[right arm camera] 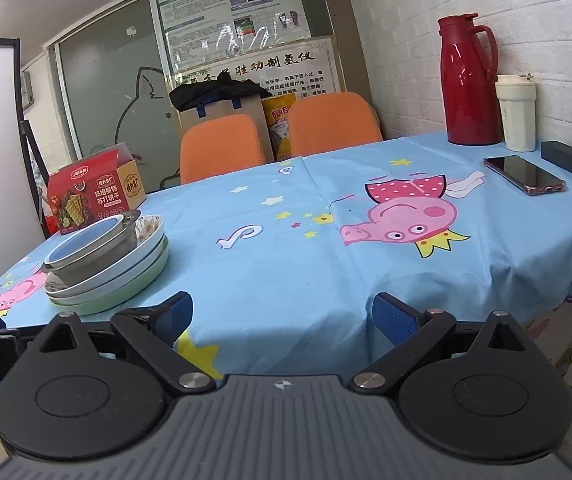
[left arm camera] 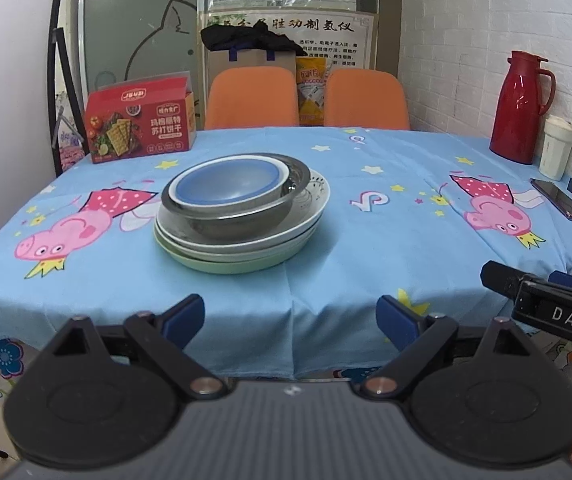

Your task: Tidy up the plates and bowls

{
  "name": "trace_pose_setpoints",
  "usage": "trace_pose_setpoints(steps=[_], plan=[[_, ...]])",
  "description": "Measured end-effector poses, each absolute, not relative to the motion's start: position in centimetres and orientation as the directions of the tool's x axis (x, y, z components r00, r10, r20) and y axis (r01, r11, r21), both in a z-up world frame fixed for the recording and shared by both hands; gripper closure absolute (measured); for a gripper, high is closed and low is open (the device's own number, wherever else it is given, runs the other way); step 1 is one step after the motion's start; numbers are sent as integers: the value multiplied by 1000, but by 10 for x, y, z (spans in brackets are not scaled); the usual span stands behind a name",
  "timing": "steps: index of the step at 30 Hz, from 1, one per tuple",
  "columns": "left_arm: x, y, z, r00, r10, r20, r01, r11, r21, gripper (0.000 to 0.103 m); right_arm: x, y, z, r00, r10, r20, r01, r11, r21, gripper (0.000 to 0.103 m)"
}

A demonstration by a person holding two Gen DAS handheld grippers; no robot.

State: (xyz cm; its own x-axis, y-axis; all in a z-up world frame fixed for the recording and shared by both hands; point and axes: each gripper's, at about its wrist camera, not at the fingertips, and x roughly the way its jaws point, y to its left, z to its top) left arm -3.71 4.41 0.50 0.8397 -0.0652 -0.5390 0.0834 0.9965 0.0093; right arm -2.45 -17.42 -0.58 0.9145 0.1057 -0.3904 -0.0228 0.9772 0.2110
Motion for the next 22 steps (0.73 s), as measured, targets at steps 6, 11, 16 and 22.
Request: trace_pose_setpoints(steps=[6,11,16,22], plan=[[-40,43,7,839,-75,-538,92,996,5,11,-28,-175,-3,916,107,-386,-30,980,199,0],[-41,44,7,841,-75,-536,90,996,2,11,-30,-170,1,919,118,-377,-51,982,182,0],[-40,47,7,840,-79,-538,88,996,-8,11,-29,-167,0,914,129,-385,-62,981,182,0],[-44,47,8,855,-84,-511,97,995,0,11,-29,-165,0,911,138,-388,-69,980,185,0]])
